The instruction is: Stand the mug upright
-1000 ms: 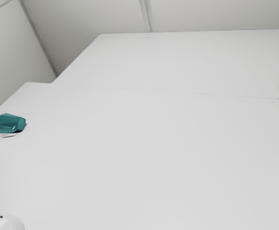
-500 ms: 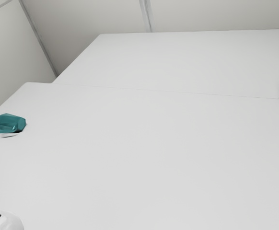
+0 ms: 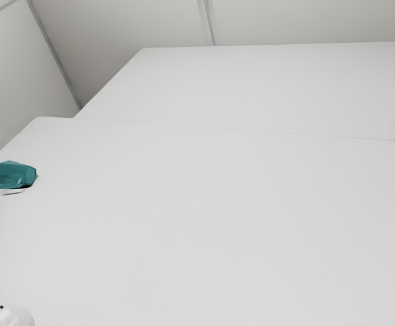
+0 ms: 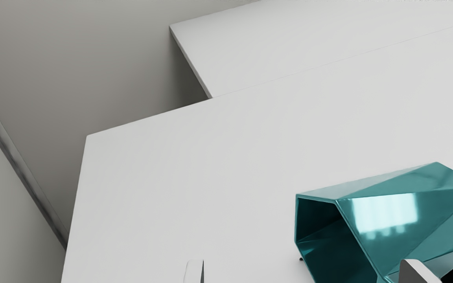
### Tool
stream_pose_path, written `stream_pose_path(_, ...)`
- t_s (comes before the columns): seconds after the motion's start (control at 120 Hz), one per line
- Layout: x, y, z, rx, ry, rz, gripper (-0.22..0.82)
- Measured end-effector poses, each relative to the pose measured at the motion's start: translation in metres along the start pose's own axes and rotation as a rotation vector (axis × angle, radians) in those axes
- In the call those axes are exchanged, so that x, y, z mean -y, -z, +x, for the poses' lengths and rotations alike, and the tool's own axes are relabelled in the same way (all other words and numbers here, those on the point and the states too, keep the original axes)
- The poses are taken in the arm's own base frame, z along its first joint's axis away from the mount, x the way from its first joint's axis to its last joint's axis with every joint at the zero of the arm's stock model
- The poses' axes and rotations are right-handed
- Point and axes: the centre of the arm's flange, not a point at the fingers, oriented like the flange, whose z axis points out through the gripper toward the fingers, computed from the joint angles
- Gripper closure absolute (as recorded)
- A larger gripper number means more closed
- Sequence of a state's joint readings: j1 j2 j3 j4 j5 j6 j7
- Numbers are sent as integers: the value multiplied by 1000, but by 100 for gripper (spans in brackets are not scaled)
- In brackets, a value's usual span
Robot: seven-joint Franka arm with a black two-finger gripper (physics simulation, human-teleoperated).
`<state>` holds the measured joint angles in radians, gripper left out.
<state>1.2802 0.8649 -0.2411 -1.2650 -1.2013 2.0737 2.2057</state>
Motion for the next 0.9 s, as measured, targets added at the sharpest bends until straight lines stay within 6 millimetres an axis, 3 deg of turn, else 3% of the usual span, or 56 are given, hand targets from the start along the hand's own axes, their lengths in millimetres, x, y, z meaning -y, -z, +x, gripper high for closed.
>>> stream_pose_path(0.142,-11,-3,-2,-28,36,44,7)
stream_pose_path(0.567,-18,-11,-28,-51,55,98,7)
stream_pose_path(0.9,-25,-22,-27,-127,81,114,7)
